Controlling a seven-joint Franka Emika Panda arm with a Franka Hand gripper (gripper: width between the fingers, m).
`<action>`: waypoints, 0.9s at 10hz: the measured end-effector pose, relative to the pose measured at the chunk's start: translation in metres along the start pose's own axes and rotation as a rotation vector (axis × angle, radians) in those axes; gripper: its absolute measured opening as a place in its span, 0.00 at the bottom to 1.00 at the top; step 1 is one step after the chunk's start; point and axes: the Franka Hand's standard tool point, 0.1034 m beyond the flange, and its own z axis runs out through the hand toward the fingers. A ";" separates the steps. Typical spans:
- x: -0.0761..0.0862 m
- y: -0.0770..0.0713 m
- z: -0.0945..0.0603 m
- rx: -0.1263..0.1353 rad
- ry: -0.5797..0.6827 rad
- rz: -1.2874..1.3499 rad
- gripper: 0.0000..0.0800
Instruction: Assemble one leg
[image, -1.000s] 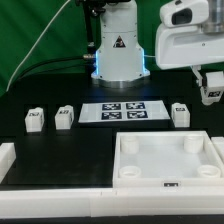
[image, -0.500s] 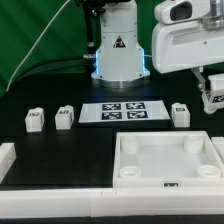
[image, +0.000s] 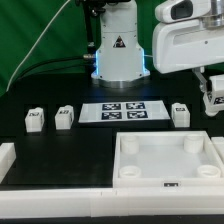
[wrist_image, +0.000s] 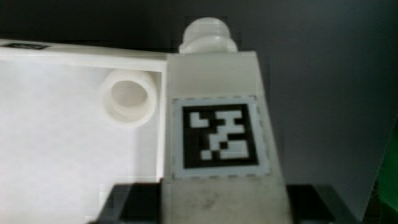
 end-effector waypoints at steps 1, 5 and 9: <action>0.005 0.015 -0.003 -0.009 0.062 -0.045 0.37; 0.053 0.036 -0.016 -0.002 0.087 -0.104 0.37; 0.080 0.042 -0.012 -0.005 0.154 -0.106 0.37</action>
Offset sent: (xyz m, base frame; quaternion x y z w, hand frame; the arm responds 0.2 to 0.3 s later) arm 0.0509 -0.0123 0.0167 0.0104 0.0258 -0.0590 0.9979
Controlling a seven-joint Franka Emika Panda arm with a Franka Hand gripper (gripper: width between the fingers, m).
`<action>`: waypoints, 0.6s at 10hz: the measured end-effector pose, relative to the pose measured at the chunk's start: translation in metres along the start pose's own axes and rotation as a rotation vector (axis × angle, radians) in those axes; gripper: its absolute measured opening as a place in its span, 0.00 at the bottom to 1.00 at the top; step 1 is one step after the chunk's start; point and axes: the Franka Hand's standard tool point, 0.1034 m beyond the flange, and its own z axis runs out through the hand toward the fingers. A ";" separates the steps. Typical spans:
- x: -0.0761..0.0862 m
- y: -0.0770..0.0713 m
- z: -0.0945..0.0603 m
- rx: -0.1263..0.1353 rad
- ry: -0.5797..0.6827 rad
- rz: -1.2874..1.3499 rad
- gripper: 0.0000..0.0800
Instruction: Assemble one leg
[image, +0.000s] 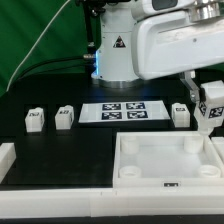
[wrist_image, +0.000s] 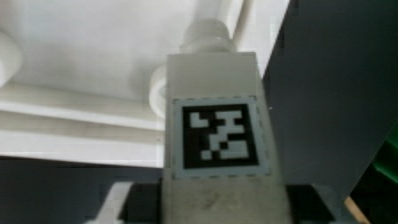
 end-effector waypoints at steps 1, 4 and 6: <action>-0.001 0.000 0.001 -0.001 0.003 0.000 0.37; -0.001 0.006 0.003 -0.028 0.094 -0.004 0.37; 0.002 0.008 0.003 -0.031 0.107 -0.009 0.37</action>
Offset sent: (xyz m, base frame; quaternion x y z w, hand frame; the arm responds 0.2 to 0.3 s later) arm 0.0000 0.0000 0.0000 0.0000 0.0000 0.0000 1.0000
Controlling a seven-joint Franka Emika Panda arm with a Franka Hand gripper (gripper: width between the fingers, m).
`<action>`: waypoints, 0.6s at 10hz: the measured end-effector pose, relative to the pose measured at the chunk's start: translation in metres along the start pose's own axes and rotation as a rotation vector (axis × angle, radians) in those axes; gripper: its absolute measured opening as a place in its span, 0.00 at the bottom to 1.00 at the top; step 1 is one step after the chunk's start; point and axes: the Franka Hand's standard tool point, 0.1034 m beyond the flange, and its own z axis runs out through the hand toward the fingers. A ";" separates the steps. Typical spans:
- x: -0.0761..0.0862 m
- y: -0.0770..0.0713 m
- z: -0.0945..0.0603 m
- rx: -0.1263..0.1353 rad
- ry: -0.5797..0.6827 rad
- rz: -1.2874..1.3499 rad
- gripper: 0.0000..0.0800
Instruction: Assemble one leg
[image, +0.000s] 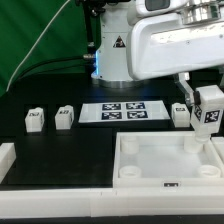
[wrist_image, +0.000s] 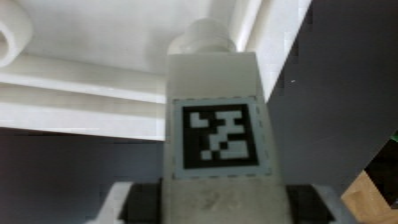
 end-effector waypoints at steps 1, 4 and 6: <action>0.005 0.004 0.002 -0.007 0.023 -0.009 0.37; 0.020 0.004 0.009 0.001 0.030 -0.007 0.37; 0.019 0.007 0.017 -0.013 0.075 -0.005 0.37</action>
Offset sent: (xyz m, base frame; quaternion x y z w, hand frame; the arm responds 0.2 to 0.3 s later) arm 0.0230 0.0050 -0.0010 -0.0025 0.0031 0.0068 1.0000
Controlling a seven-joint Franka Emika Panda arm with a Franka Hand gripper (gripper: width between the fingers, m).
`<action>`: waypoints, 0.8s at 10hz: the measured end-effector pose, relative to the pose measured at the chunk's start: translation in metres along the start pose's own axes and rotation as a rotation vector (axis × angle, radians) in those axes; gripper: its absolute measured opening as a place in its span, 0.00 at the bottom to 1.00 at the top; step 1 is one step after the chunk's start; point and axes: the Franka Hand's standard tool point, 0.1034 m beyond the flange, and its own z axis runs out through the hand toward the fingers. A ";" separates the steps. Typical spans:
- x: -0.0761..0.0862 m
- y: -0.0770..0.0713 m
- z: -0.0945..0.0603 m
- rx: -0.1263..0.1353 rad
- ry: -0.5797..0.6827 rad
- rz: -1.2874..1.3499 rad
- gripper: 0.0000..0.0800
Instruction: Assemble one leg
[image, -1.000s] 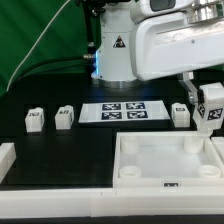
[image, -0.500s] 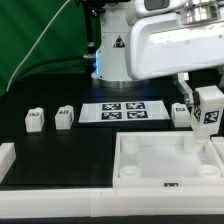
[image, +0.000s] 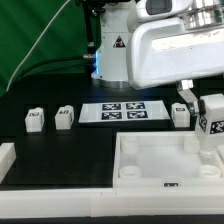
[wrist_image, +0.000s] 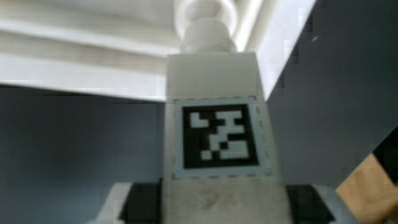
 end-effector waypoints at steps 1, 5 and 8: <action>-0.005 -0.001 0.005 0.002 -0.011 0.000 0.37; -0.015 -0.002 0.015 -0.013 0.043 -0.003 0.37; -0.015 -0.006 0.016 -0.011 0.043 -0.008 0.37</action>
Offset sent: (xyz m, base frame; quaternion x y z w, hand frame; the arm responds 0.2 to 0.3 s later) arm -0.0097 -0.0008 -0.0170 -0.0155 0.0153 0.0069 0.9997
